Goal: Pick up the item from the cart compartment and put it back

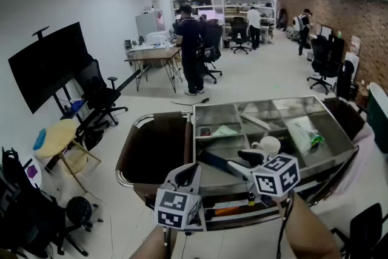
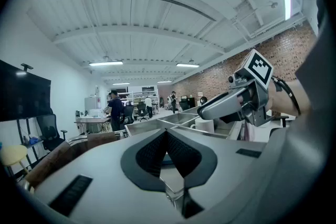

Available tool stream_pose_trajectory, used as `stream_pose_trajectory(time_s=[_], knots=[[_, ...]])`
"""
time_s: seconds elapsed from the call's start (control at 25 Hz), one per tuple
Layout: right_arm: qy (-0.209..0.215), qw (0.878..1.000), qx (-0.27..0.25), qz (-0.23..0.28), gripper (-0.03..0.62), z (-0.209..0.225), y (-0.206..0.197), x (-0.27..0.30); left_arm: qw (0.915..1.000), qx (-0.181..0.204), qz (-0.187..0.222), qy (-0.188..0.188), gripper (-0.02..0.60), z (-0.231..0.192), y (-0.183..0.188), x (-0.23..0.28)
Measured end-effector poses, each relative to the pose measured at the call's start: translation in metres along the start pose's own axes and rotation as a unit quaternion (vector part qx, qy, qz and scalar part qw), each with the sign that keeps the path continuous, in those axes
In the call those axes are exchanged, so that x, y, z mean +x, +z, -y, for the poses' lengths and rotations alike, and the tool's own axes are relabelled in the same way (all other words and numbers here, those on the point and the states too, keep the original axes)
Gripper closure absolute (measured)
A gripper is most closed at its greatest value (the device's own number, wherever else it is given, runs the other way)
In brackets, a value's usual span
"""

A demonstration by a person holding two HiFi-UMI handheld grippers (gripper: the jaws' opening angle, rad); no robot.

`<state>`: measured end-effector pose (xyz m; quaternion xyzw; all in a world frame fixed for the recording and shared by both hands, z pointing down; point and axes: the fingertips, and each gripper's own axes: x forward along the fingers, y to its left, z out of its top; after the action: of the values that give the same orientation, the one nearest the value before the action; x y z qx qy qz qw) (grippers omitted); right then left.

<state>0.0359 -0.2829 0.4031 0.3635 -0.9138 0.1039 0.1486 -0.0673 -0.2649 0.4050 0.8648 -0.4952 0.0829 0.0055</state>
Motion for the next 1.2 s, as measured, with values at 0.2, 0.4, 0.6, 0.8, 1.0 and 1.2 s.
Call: stream_pose_trajectory(time_s=[0.2,0.4,0.6,0.8,1.0,1.2], knots=[[0.013,0.997,-0.043,-0.063,0.333,0.006,-0.005,0.046,0.9999,-0.011,0.009,0.001,0.581,-0.014,0.009,0.008],[0.013,0.983,-0.101,-0.156,0.333,0.019,-0.028,0.089,0.9999,-0.011,0.002,0.003,0.581,-0.021,0.008,0.014],[0.018,0.967,-0.119,-0.222,0.333,0.031,-0.060,0.118,0.9998,-0.020,-0.001,0.002,0.581,-0.027,0.007,0.018],[0.028,0.957,-0.140,-0.254,0.335,0.032,-0.073,0.133,0.9998,-0.020,0.004,0.008,0.581,-0.034,0.007,0.022],[0.035,0.953,-0.136,-0.270,0.335,0.034,-0.080,0.146,0.9996,-0.028,0.000,0.007,0.581,-0.036,0.004,0.024],[0.043,0.945,-0.137,-0.294,0.335,0.034,-0.090,0.155,0.9997,-0.024,-0.006,0.008,0.581,-0.039,-0.003,0.026]])
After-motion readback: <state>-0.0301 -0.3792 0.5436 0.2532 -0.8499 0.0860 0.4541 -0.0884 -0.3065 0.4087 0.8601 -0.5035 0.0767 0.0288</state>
